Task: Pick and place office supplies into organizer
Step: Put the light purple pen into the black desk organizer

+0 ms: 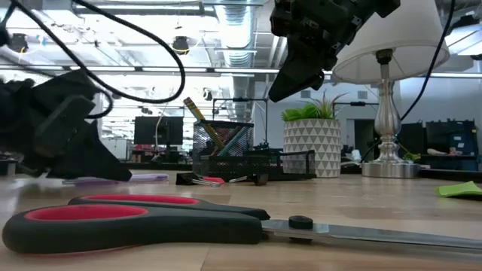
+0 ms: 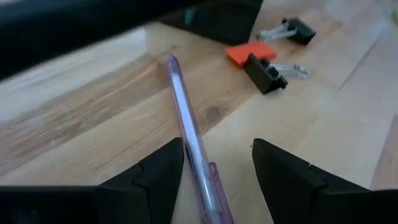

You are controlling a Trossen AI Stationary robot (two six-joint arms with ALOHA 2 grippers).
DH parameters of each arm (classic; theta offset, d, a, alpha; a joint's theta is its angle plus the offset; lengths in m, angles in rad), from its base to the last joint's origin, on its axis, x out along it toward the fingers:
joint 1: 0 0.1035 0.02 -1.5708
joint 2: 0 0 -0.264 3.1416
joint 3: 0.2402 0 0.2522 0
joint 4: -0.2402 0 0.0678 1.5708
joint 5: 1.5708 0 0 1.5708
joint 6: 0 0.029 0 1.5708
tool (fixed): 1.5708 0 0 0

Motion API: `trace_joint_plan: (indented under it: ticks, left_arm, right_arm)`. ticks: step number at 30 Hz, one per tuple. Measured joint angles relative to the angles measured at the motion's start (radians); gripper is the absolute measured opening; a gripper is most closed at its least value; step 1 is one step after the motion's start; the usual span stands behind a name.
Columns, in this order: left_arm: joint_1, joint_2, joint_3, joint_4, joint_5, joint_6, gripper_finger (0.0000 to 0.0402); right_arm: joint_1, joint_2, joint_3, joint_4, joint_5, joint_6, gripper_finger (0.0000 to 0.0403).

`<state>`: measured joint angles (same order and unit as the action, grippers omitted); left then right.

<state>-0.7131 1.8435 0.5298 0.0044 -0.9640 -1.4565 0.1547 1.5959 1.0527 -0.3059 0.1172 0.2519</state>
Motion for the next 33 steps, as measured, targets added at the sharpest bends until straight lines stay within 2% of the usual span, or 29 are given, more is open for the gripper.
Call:
trace_joint_plan:
  ticks: [3,9,14,21,33]
  left_arm:
    - [-0.035,0.040,0.039,-0.080,-0.044,-0.086,0.0194]
    - [-0.075,0.040,0.114,-0.288,0.021,-0.155,0.0194]
    - [-0.087,0.040,0.141,-0.374,0.053,-0.188,0.0194]
    - [-0.070,0.039,0.142,-0.400,0.052,-0.197,0.0194]
    - [-0.083,0.040,0.136,-0.338,0.025,-0.201,0.0194]
  right_arm:
    - [0.000,0.000,0.000,0.001,-0.030,-0.002,0.0065]
    - [0.002,0.000,0.000,0.001,-0.049,-0.026,0.0065]
    - [0.002,0.000,0.000,0.010,-0.044,-0.073,0.0065]
    - [-0.017,0.000,0.000,0.037,-0.043,-0.096,0.0065]
    - [-0.090,0.000,0.000,0.129,-0.041,-0.152,0.0065]
